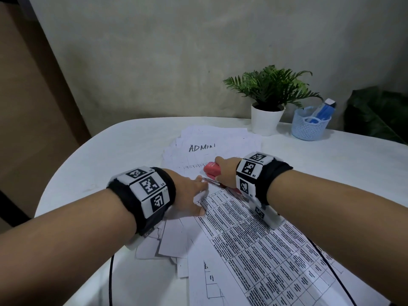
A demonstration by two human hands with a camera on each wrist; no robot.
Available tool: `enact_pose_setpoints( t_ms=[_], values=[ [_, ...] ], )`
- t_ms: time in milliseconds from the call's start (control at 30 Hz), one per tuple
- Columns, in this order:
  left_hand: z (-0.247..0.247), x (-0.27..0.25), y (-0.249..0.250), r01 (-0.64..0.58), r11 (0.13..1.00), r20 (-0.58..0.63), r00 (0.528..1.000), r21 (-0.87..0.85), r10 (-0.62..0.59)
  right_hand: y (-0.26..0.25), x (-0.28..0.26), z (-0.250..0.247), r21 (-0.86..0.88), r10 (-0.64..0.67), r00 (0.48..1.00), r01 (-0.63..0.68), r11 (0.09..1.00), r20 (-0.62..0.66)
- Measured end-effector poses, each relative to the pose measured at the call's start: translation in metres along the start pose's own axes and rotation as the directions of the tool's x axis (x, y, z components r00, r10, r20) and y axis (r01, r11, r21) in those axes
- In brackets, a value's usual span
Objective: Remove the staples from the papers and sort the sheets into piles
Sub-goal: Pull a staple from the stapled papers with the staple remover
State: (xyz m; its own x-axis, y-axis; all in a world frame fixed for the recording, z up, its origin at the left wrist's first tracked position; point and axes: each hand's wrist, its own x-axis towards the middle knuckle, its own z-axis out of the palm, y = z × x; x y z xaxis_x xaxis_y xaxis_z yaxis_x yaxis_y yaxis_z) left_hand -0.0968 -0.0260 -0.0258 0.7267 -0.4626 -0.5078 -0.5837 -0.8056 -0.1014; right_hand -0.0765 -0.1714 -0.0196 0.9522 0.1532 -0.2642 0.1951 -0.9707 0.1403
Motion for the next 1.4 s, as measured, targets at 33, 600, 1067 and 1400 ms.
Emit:
enact_pose_setpoints(
  t_ms=[33, 600, 1067, 1400],
  values=[
    [-0.001, 0.0, 0.0, 0.002, 1.0, 0.0, 1.0, 0.0, -0.002, 0.0, 0.001, 0.0, 0.007, 0.01, 1.0, -0.01, 1.0, 0.006],
    [-0.008, -0.005, 0.005, 0.029, 0.999, 0.012, 1.0, -0.023, -0.029, -0.012, 0.013, -0.011, 0.055, -0.044, 0.998, 0.041, 0.998, 0.052],
    [-0.026, 0.024, -0.027, 0.115, 0.97, -0.033, 0.992, -0.215, -0.125, 0.04, -0.076, -0.004, 0.133, -0.025, 0.988, 0.005, 0.991, 0.151],
    [-0.039, 0.033, -0.022, 0.276, 0.949, 0.047, 0.961, -0.152, -0.272, 0.048, -0.072, 0.011, 0.248, 0.049, 0.995, -0.07, 0.966, 0.089]
  ],
)
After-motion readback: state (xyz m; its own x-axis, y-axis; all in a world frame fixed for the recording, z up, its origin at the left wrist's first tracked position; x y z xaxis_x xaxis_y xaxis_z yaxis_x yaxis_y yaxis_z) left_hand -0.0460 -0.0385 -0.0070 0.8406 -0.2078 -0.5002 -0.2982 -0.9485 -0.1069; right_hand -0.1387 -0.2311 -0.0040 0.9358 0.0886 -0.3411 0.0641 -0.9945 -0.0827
